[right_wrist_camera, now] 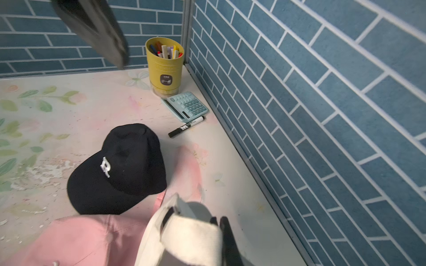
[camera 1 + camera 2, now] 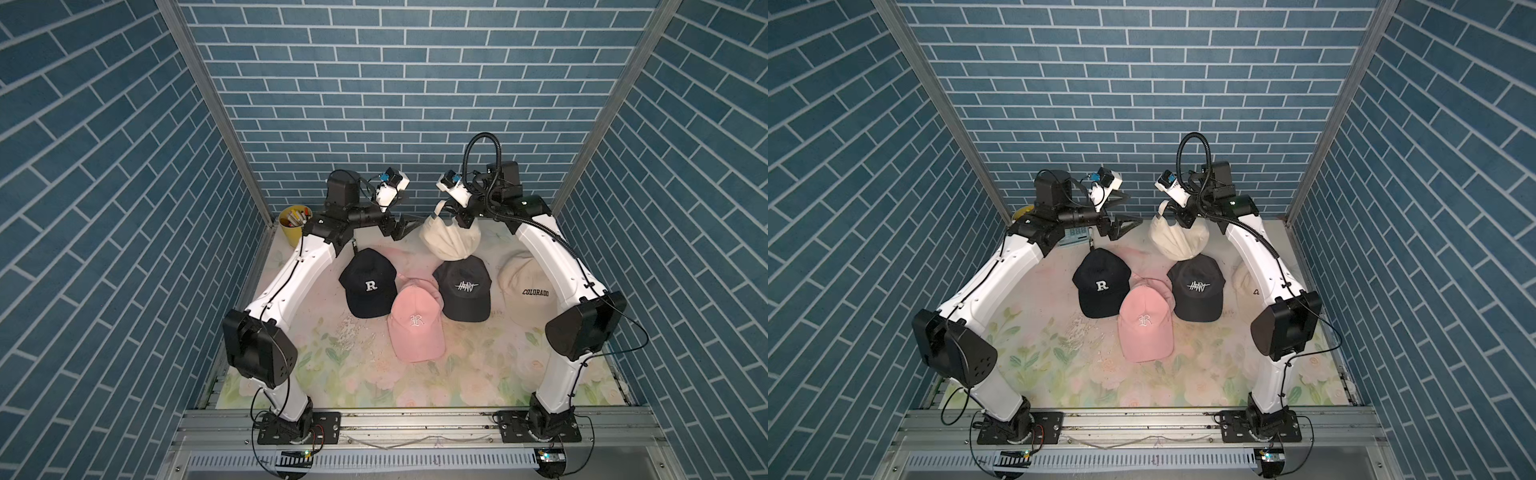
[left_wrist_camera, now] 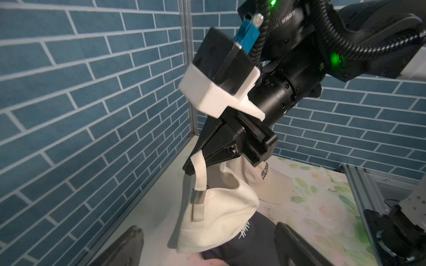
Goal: Open the adjustable buckle of the baseball cap
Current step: Pick up the baseball cap from the center of the board.
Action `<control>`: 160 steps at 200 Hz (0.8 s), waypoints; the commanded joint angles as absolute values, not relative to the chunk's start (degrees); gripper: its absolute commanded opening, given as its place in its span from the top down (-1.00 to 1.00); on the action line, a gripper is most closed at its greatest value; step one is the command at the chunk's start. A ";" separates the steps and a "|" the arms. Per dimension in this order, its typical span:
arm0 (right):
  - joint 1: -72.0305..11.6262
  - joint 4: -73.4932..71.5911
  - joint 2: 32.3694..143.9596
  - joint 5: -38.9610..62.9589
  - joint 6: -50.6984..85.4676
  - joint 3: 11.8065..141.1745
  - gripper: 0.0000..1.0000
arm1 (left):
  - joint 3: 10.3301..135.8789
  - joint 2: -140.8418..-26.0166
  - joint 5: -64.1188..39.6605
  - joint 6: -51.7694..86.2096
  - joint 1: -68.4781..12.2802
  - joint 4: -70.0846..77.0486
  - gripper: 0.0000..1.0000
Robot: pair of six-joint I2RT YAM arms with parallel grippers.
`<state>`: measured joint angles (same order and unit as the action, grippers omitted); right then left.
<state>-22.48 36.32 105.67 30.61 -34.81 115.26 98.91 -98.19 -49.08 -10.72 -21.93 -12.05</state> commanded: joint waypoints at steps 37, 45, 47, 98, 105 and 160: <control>-22.85 33.54 100.53 36.82 -39.75 110.74 1.00 | 105.52 -106.89 -56.41 -4.67 -22.15 -9.25 -0.89; -22.93 33.24 100.35 36.83 -40.13 110.21 1.00 | 105.99 -107.17 -56.95 -4.36 -22.33 -9.22 -0.89; -22.94 33.23 100.23 36.87 -40.16 110.15 1.00 | 106.02 -107.21 -57.15 -4.32 -22.41 -9.20 -0.89; -23.42 31.41 100.13 38.38 -40.26 110.03 1.00 | 102.49 -106.69 -64.00 -0.62 -25.30 -7.07 -0.82; -23.66 31.46 100.22 38.53 -40.32 110.29 1.00 | 101.93 -106.77 -64.41 -0.11 -25.70 -6.70 -0.81; -23.73 31.50 100.39 37.89 -41.69 110.65 1.00 | 103.15 -109.06 -65.15 0.30 -27.46 -7.90 -0.43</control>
